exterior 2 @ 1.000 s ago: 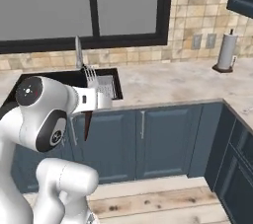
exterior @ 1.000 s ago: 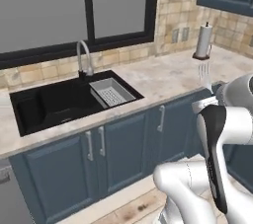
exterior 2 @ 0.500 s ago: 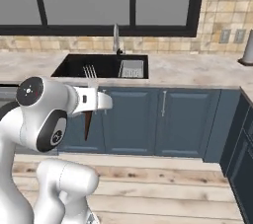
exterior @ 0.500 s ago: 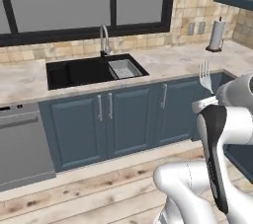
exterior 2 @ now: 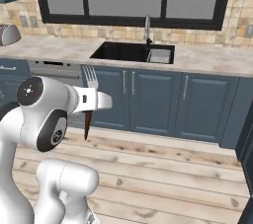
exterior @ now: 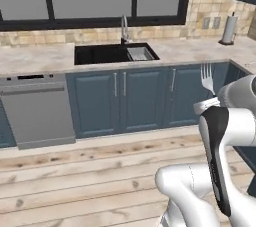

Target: Take the fork and place it on the left side of the plate. Then take the spoon and place it on the right side of the plate. Make sure they're directly next to the plate.

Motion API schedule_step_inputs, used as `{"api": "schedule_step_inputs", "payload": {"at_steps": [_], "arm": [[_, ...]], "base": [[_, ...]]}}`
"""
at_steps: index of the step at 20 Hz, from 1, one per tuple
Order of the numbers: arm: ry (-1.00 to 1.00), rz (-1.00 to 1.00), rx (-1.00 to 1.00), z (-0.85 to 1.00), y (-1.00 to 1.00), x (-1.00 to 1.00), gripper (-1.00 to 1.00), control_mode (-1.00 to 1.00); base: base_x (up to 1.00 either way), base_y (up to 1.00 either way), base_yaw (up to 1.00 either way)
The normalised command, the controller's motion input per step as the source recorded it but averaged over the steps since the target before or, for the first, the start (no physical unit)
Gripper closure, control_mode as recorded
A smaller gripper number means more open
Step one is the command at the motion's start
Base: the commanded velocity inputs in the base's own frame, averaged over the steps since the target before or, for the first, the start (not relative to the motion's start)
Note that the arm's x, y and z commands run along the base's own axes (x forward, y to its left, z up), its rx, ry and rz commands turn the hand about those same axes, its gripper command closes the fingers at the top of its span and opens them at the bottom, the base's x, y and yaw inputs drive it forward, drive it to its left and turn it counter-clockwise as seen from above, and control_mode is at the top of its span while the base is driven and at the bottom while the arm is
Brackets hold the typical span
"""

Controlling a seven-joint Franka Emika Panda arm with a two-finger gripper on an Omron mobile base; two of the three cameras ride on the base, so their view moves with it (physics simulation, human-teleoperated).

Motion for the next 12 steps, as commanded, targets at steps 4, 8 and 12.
{"api": "schedule_step_inputs", "payload": {"at_steps": [4, 8, 12], "arm": [[0.00, 0.00, 0.00, 0.00, 0.00, 0.00, 1.00, 1.00], [0.00, 0.00, 0.00, 0.00, 0.00, 0.00, 1.00, 1.00], [0.00, 0.00, 0.00, 0.00, 0.00, 0.00, 1.00, 1.00]], "base": [[-1.00, 0.18, 0.26], [-1.00, 0.31, 0.20], [-1.00, 0.38, 0.17]]}}
